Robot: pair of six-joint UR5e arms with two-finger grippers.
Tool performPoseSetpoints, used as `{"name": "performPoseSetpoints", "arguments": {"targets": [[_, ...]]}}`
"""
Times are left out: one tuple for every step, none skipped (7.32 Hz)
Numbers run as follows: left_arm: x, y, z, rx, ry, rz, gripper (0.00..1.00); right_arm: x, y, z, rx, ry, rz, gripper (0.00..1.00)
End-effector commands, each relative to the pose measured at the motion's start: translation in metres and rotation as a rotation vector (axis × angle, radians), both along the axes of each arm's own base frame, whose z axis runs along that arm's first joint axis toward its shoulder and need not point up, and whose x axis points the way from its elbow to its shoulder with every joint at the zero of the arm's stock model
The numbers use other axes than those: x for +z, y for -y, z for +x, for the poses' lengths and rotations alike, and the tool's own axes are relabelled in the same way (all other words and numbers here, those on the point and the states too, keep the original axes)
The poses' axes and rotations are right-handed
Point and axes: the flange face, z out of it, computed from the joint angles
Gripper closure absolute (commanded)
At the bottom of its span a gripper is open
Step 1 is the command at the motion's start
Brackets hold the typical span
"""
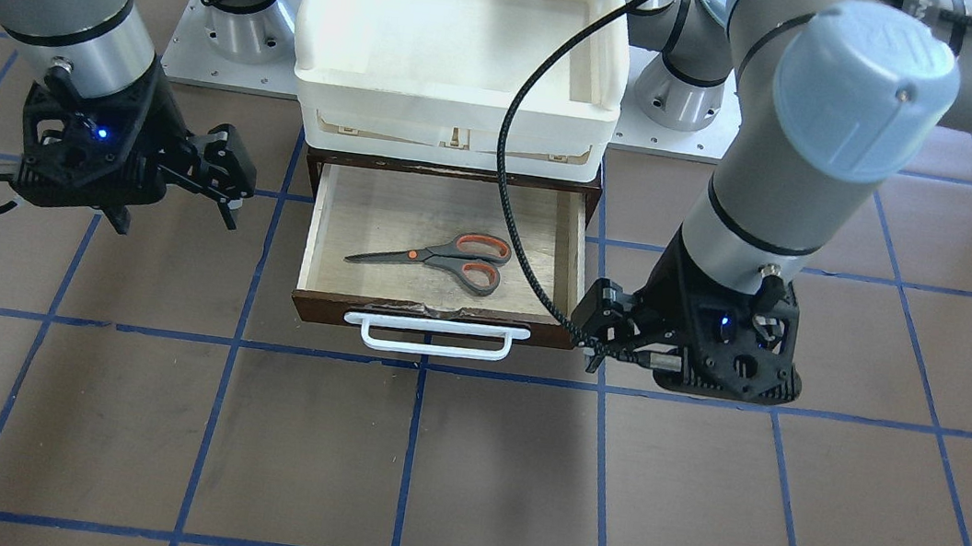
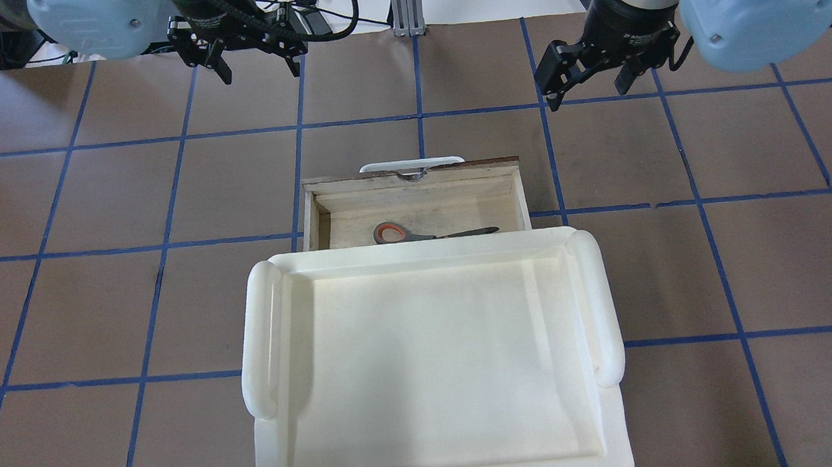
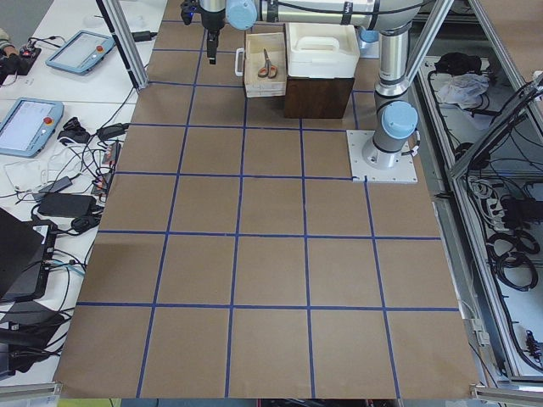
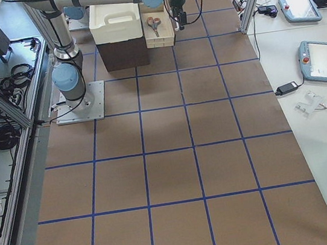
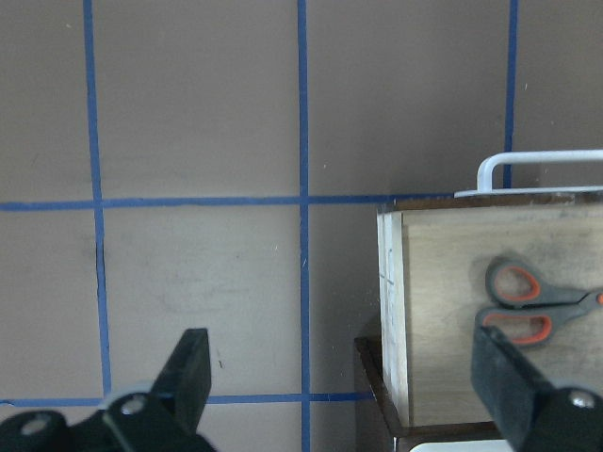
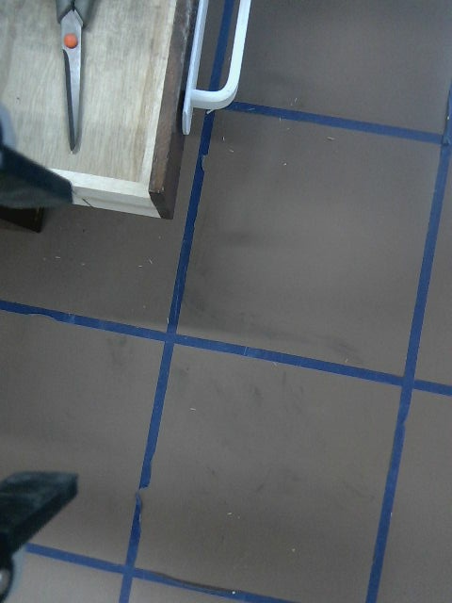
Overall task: Put scissors in drawer and close it
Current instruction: 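Move the left gripper over the drawer's front edge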
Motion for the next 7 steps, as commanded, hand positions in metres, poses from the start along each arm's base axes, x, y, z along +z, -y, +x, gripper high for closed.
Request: {"name": "performPoseSetpoints", "arguments": {"targets": [[-0.042, 0.027, -0.041, 0.055, -0.003, 0.043, 0.0, 0.015, -0.012, -0.012, -0.021, -0.05, -0.015, 0.0], [-0.071, 0.037, -0.07, 0.047, 0.004, 0.029, 0.0, 0.017, -0.021, -0.012, -0.019, -0.054, 0.002, 0.0], [-0.1, 0.04, -0.088, 0.039, 0.002, 0.059, 0.0, 0.017, -0.026, -0.013, -0.02, -0.054, 0.023, 0.0], [-0.112, 0.039, -0.098, 0.022, 0.007, 0.08, 0.0, 0.018, -0.028, -0.012, -0.018, -0.054, 0.027, 0.0], [-0.126, 0.04, -0.104, 0.022, 0.006, 0.104, 0.0, 0.02, -0.029, -0.01, -0.017, -0.049, 0.023, 0.0], [-0.142, 0.039, -0.115, 0.007, 0.009, 0.12, 0.0, 0.021, -0.03, -0.01, -0.017, -0.049, 0.023, 0.0], [-0.16, 0.036, -0.133, 0.004, 0.013, 0.134, 0.0, 0.022, -0.032, -0.011, -0.017, -0.054, 0.027, 0.0]]}}
